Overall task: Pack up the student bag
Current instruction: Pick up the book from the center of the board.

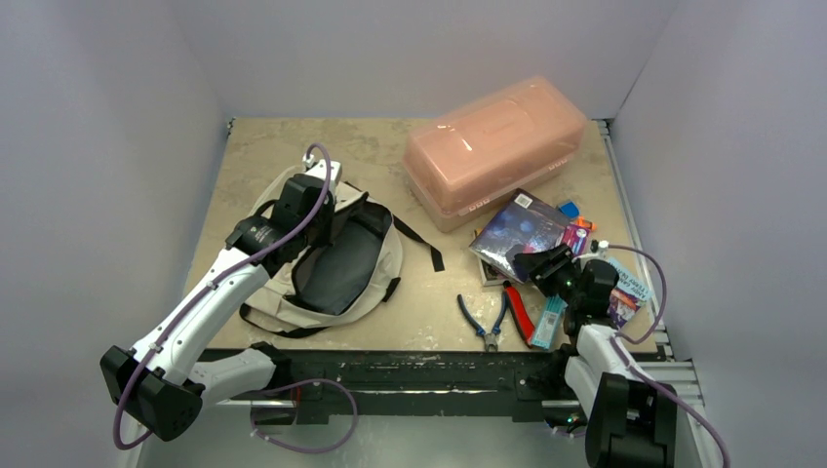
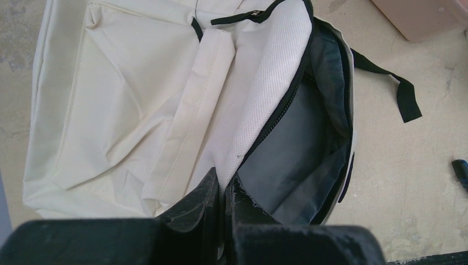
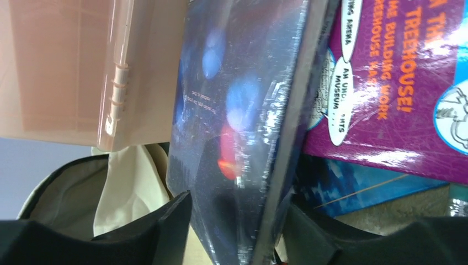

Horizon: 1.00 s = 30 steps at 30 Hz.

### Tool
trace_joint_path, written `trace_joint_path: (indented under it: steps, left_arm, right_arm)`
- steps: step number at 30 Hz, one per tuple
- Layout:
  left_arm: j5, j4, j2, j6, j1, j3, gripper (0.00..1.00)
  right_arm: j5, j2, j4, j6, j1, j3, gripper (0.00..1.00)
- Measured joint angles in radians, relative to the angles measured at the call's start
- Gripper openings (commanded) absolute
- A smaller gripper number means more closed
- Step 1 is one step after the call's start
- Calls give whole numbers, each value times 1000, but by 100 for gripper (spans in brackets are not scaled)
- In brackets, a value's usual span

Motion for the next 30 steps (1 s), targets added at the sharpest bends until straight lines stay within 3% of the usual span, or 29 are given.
trace_joint_path:
  steps: [6, 11, 18, 25, 30]
  left_arm:
    - [9, 0, 0, 0, 0, 0, 0]
    - [15, 0, 0, 0, 0, 0, 0]
    - [29, 0, -6, -2, 0, 0, 0]
    - [50, 0, -18, -5, 0, 0, 0]
    - [50, 0, -28, -5, 0, 0, 0]
  right_arm:
    - [-15, 9, 47, 49, -2, -23, 0]
    - [-6, -69, -86, 29, 4, 36, 0]
    - [154, -266, -607, -72, 5, 248, 0]
    - [413, -254, -1031, -206, 4, 588, 0]
    - [512, -205, -1146, -298, -1, 789, 0]
